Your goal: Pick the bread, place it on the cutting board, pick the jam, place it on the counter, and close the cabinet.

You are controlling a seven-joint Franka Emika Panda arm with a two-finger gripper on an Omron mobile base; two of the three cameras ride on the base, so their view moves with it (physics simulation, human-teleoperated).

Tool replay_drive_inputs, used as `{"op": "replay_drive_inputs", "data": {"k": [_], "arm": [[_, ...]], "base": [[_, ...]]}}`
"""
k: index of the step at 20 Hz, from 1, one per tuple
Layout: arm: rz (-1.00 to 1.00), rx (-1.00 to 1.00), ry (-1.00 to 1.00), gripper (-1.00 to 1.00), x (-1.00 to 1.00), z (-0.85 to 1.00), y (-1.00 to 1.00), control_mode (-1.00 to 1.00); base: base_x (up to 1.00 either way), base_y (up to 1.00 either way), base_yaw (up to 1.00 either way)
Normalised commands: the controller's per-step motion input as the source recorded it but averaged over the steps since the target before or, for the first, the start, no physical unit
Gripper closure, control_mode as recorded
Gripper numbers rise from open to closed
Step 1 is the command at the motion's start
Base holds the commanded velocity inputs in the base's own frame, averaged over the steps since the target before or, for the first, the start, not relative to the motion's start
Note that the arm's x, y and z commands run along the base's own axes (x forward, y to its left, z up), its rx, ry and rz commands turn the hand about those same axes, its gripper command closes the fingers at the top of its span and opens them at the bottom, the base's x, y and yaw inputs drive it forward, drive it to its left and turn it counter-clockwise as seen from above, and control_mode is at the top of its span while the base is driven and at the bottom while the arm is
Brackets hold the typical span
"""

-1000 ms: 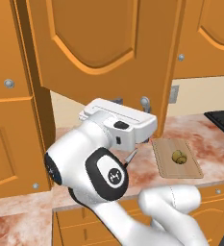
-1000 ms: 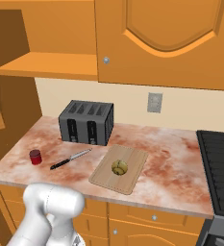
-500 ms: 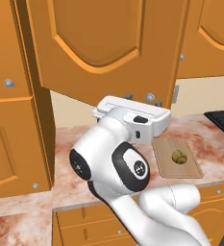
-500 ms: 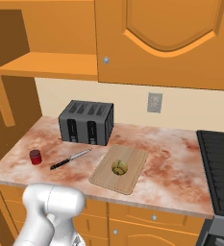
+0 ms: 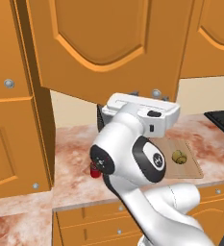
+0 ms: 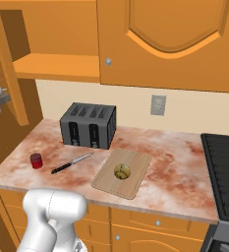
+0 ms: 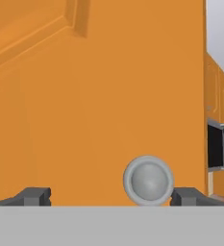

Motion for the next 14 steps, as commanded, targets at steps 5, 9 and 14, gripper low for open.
{"op": "replay_drive_inputs", "data": {"k": [5, 9, 14], "arm": [[0.07, 0.00, 0.00, -1.00, 0.29, 0.00, -0.20, -1.00], [0.07, 0.00, 0.00, -1.00, 0.31, 0.00, -0.19, -1.00], [0.07, 0.00, 0.01, -1.00, 0.33, 0.00, -0.20, -1.00]], "base": [[0.00, 0.00, 0.00], [0.00, 0.00, 0.00], [0.00, 0.00, 0.00]]}}
